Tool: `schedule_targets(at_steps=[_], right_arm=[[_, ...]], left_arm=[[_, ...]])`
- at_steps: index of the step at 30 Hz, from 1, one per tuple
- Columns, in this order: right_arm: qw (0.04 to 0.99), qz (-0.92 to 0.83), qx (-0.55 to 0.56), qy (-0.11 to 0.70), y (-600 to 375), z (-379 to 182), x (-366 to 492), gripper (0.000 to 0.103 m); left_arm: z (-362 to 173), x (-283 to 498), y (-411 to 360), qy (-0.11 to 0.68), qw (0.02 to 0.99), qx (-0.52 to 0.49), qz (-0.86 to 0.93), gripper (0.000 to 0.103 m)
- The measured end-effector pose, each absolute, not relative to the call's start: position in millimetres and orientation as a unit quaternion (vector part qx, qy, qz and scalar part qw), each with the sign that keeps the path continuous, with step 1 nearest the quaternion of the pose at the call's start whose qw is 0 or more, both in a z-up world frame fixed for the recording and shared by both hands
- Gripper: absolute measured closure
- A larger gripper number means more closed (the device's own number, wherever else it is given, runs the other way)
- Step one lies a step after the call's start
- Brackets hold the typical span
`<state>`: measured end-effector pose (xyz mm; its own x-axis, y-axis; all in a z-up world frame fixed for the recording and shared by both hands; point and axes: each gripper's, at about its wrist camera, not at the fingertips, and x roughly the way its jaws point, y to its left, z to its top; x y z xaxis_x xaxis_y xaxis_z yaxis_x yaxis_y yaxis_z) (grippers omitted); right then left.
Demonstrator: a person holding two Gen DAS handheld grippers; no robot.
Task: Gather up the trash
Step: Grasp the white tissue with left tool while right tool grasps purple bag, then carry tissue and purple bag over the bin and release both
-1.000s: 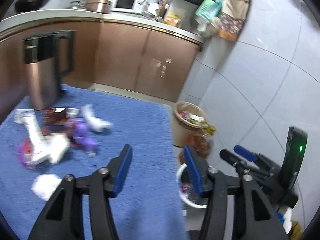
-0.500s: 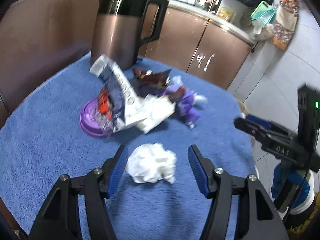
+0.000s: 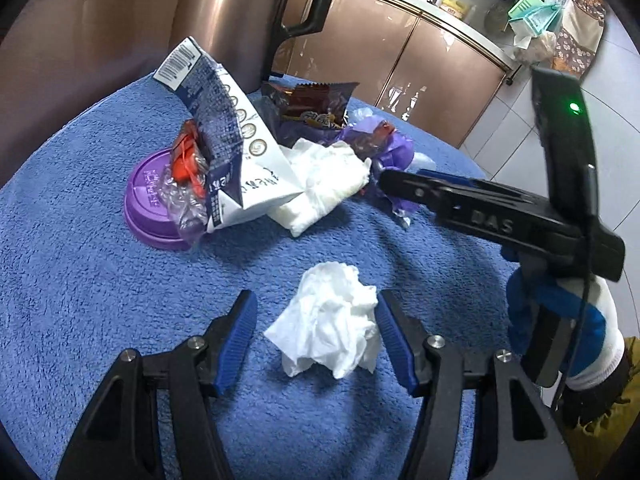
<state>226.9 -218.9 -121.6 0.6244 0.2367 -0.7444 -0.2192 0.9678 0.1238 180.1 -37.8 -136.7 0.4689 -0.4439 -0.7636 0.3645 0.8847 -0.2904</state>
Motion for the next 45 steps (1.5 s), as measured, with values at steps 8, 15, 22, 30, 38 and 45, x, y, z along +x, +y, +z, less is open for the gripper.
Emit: schedule_targets(at_steps=[8,15,22,30,38,45], right_arm=[[0.895,0.135,0.009,0.425,-220,-129,222,0.072],[0.898,0.14,0.023,0.416,-228,-117,199,0.075],[0.915,0.143,0.054,0.373,-251,-77,145,0.075],[0.943,0.129,0.075,0.297,-279,-17,73,0.075],[0.964,0.079,0.096,0.235,-327,22,-8,0.075],[0.969,0.004,0.121,0.215,-378,26,-61,0.075]], left_arm=[[-132,173,-49,0.453,0.855,-0.035,-0.25,0.079],[-122,163,-48,0.447,0.861,-0.041,-0.238,0.087],[-84,135,-44,0.412,0.88,-0.041,-0.234,0.089],[-21,94,-53,0.358,0.902,-0.036,-0.238,0.09],[26,58,-80,0.319,0.909,-0.036,-0.267,0.09],[54,44,-146,0.306,0.896,-0.022,-0.323,0.09]])
